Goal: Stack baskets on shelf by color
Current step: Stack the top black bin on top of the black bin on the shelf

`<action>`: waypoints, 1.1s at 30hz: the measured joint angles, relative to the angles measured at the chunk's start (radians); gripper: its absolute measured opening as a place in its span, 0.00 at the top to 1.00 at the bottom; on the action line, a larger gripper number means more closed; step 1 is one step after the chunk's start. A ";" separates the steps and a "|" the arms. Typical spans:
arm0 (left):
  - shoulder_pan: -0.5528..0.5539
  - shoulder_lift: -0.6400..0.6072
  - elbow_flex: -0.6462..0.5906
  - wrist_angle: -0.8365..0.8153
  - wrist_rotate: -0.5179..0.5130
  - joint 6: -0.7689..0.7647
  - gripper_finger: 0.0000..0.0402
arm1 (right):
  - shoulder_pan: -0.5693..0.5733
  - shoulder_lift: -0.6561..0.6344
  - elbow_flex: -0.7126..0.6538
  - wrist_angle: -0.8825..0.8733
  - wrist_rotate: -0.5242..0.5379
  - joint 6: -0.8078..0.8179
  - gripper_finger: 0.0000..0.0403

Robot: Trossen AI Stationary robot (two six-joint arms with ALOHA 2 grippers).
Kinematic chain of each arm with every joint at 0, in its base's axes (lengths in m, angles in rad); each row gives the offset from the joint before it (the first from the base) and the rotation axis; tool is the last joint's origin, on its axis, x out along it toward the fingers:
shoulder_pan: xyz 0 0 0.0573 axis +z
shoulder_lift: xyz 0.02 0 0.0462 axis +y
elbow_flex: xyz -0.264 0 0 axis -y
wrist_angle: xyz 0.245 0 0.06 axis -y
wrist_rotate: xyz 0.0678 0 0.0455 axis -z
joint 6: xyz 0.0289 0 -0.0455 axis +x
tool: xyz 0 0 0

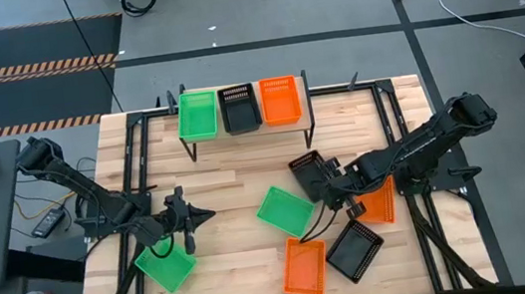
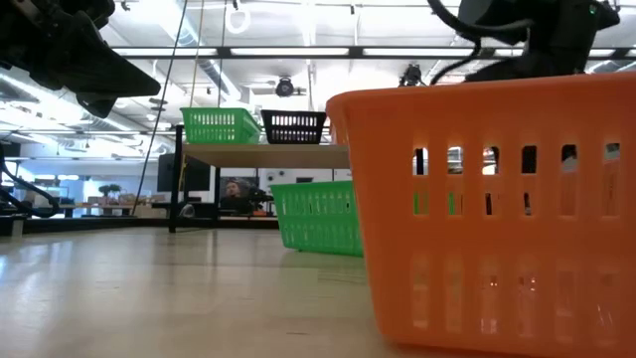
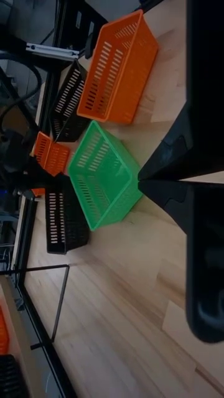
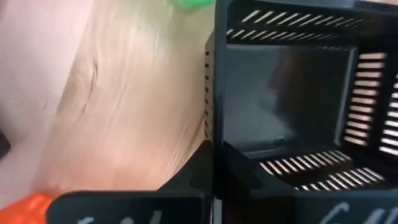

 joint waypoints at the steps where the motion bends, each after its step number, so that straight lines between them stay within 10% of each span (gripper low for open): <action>1: 0.000 0.000 0.000 0.000 0.000 0.000 0.96 | 0.001 0.000 0.011 -0.010 0.000 0.006 0.95; 18: 0.000 0.000 0.000 -0.002 -0.064 0.000 0.95 | 0.059 0.000 0.476 -0.127 0.138 -0.160 0.97; 33: 0.000 0.000 0.000 0.000 -0.088 -0.019 0.97 | -0.294 0.000 0.600 0.244 0.024 -0.435 0.96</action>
